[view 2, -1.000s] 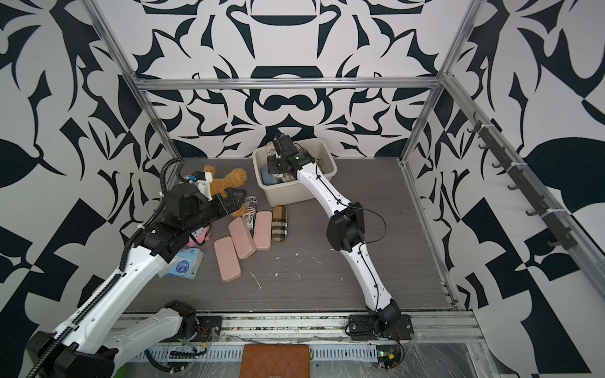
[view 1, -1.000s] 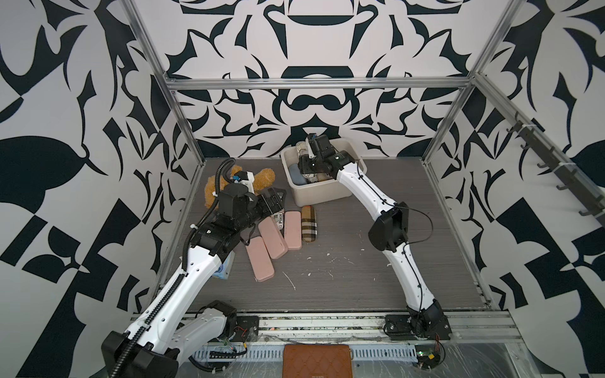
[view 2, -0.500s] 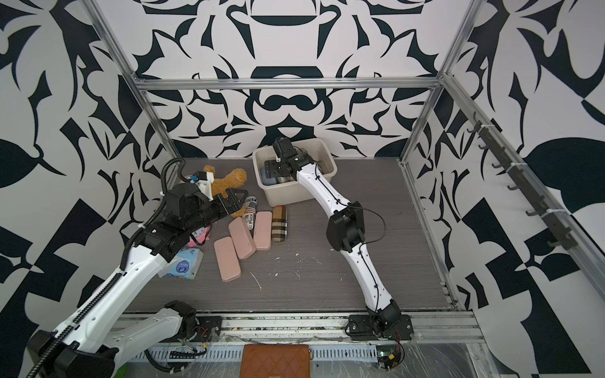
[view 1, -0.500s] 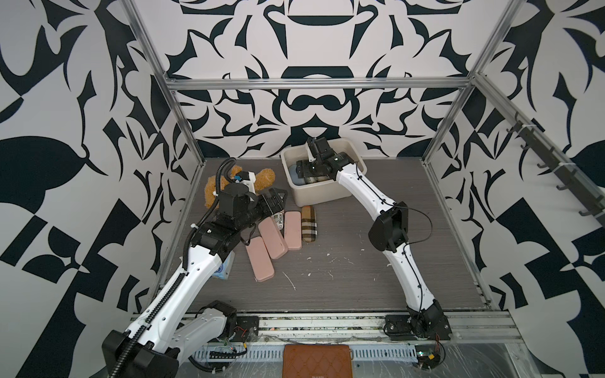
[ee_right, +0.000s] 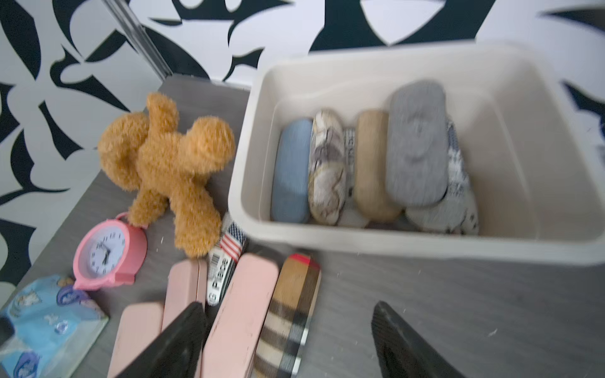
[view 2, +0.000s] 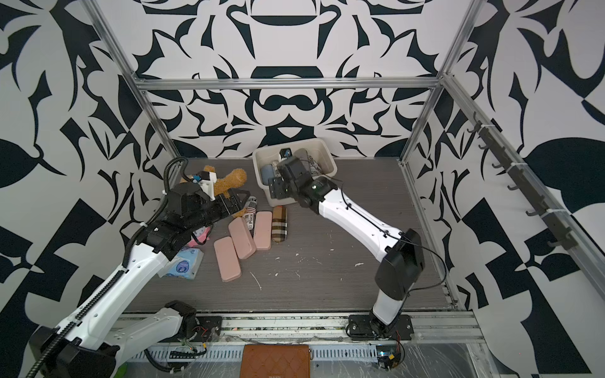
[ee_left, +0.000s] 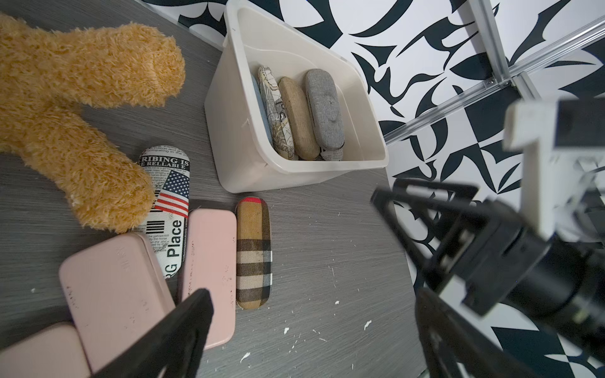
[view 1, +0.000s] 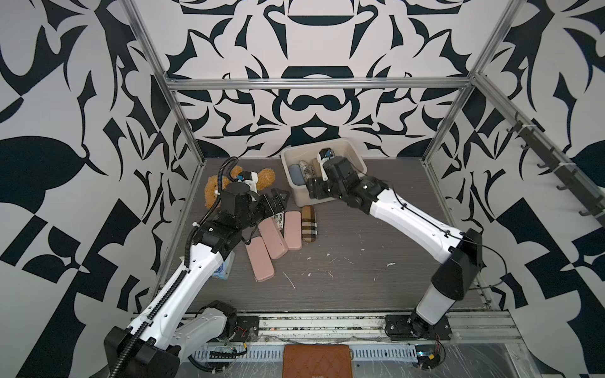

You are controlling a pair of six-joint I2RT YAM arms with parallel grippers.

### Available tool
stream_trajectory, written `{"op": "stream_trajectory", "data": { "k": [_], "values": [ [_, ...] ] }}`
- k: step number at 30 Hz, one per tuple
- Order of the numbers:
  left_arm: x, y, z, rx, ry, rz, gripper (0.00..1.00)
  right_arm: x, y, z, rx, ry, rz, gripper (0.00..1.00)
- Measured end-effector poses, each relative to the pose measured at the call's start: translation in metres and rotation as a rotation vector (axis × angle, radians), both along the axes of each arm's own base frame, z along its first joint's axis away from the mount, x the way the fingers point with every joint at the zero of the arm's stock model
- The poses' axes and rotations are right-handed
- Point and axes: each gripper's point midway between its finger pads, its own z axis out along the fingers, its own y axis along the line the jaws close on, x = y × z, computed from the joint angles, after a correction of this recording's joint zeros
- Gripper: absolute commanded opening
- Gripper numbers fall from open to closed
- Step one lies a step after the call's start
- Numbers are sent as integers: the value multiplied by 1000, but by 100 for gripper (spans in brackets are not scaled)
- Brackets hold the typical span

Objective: Put the glasses cases into the storage boxes
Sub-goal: Pick up the glasses case at the center of the board.

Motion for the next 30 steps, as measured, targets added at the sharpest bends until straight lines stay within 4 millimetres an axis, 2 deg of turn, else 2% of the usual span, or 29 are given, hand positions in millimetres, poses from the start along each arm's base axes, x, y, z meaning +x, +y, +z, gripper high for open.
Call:
{"op": "stream_trajectory", "data": {
  "k": [3, 5, 9, 12, 16, 19, 26, 30],
  "values": [
    [0, 1, 1, -3, -2, 5, 99, -32, -6, -61, -56, 113, -1, 85],
    [0, 0, 3, -10, -5, 4, 99, -39, -8, -94, -90, 181, -9, 86],
    [1, -9, 6, -47, -5, -32, 99, -33, 3, -138, -108, 253, -11, 86],
    [3, -21, -4, -62, 44, -87, 99, -24, 10, -164, -113, 277, -17, 86],
    [4, -35, -20, -72, 112, -149, 99, -9, 26, -188, -114, 295, -14, 85],
    [1, -41, -23, -89, 136, -188, 99, -2, 33, -192, -94, 283, -15, 84],
    [-3, -46, -18, -114, 138, -222, 99, 4, 31, -193, -86, 275, -36, 73],
    [-3, -46, -18, -116, 141, -220, 99, -3, 17, -206, -102, 287, -49, 69]
  ]
}}
